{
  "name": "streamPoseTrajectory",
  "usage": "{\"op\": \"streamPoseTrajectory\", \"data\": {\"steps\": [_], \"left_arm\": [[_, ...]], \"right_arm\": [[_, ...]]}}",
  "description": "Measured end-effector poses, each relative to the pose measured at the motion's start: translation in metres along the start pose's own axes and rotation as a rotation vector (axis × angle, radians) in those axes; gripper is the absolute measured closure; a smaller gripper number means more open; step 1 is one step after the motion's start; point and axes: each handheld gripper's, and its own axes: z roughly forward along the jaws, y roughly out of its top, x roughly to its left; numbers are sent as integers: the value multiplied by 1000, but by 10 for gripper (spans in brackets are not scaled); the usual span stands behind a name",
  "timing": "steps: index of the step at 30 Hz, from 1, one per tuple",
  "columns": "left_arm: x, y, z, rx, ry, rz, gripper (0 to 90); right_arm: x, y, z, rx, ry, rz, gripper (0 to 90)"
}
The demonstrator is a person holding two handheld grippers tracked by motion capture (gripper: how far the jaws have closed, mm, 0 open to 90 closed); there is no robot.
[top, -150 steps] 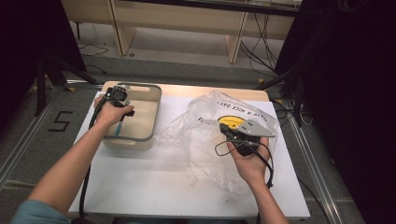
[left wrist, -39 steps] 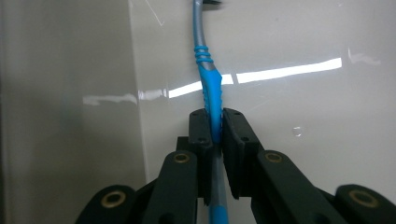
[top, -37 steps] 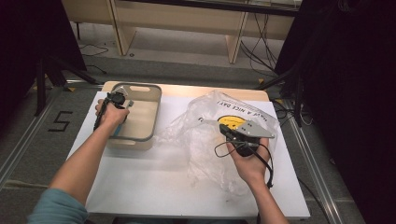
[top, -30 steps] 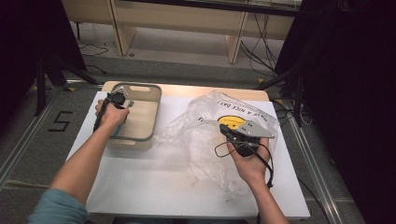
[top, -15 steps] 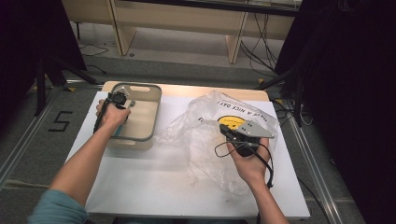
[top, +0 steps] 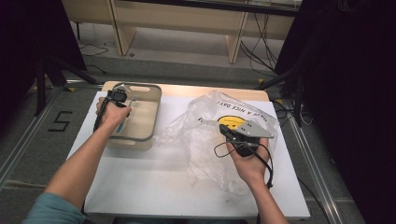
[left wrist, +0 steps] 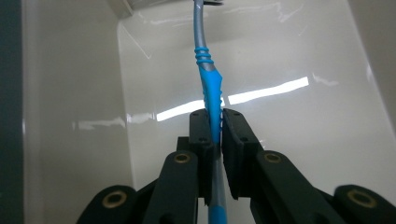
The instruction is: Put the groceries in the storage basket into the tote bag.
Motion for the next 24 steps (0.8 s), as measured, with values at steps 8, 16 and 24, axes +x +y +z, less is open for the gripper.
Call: {"op": "streamPoseTrajectory", "data": {"steps": [8,16,24], "left_arm": [[-2,1,-7,-32,-11,6,823],[-4,1,-17,-84,-33,-4,823],[-10,1,-28,-122,-43,12,823]], "right_arm": [[1,0,0,0,-2,-1,900],[1,0,0,0,0,0,900],[1,-1,0,0,0,-1,900]]}}
